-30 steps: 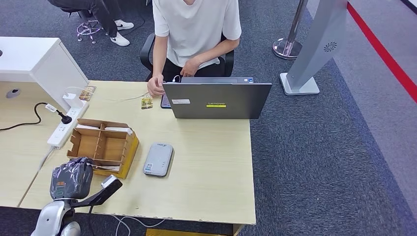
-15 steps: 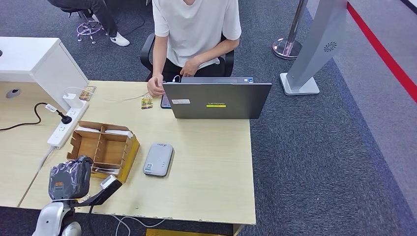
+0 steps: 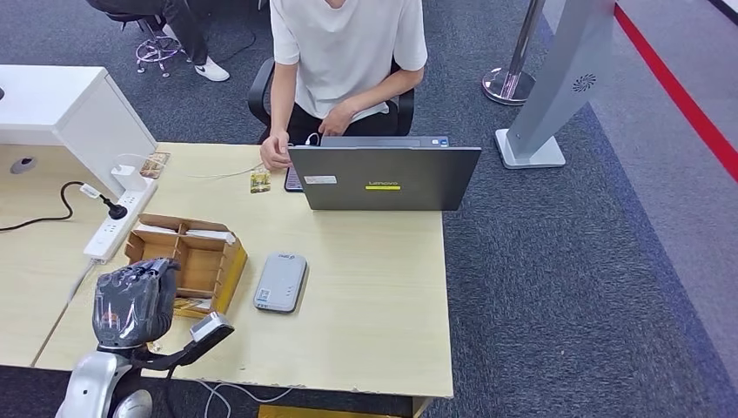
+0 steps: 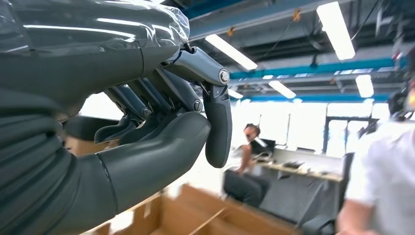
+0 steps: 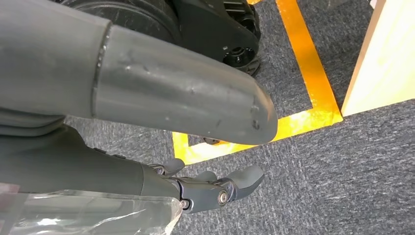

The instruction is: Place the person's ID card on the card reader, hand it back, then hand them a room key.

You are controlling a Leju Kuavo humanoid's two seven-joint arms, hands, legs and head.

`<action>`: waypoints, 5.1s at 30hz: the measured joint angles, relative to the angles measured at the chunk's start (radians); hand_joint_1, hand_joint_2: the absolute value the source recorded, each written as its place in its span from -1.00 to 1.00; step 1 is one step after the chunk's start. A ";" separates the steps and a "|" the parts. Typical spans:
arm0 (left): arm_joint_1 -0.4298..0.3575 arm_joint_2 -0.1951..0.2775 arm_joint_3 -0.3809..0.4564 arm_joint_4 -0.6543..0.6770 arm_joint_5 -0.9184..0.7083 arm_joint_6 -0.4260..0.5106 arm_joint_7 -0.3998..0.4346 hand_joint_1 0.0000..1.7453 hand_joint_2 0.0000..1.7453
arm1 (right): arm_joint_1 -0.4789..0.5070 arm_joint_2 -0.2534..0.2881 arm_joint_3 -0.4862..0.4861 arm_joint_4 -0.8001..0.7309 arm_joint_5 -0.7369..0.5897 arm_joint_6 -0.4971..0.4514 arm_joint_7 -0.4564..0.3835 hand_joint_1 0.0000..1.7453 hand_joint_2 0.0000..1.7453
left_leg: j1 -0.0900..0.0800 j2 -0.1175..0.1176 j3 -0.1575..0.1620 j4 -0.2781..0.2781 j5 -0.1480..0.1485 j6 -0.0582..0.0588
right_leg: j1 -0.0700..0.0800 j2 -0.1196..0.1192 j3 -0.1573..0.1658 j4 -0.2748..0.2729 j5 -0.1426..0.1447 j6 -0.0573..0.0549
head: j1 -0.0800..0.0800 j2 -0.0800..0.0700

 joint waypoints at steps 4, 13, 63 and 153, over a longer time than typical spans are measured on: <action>-0.002 0.006 -0.035 -0.067 -0.002 -0.021 0.027 1.00 1.00 | 0.000 0.001 -0.002 0.000 -0.001 0.000 -0.001 -1.00 -1.00 | 0.000 0.000 0.000 0.000 0.000 0.000 | 0.000 0.000 0.000 0.000 0.000 0.000 | 0.000 0.000; 0.006 0.020 -0.057 -0.092 0.017 -0.028 0.043 -1.00 1.00 | 0.000 0.002 -0.003 0.000 0.000 -0.003 0.002 -1.00 -1.00 | 0.000 0.000 0.000 0.000 0.000 0.000 | 0.000 0.000 0.000 0.000 0.000 0.000 | 0.000 0.000; 0.073 0.108 -0.057 -0.014 0.039 -0.391 0.172 -1.00 1.00 | 0.001 0.027 -0.011 -0.010 0.007 0.002 -0.004 -1.00 -1.00 | 0.000 0.000 0.000 0.000 0.000 0.000 | 0.000 0.000 0.000 0.000 0.000 0.000 | 0.000 0.000; 0.014 0.006 0.042 0.126 -0.036 -0.266 0.235 -0.99 1.00 | 0.001 0.026 -0.030 -0.015 0.009 0.001 0.002 -1.00 -1.00 | 0.000 0.000 0.000 0.000 0.000 0.000 | 0.000 0.000 0.000 0.000 0.000 0.000 | 0.000 0.000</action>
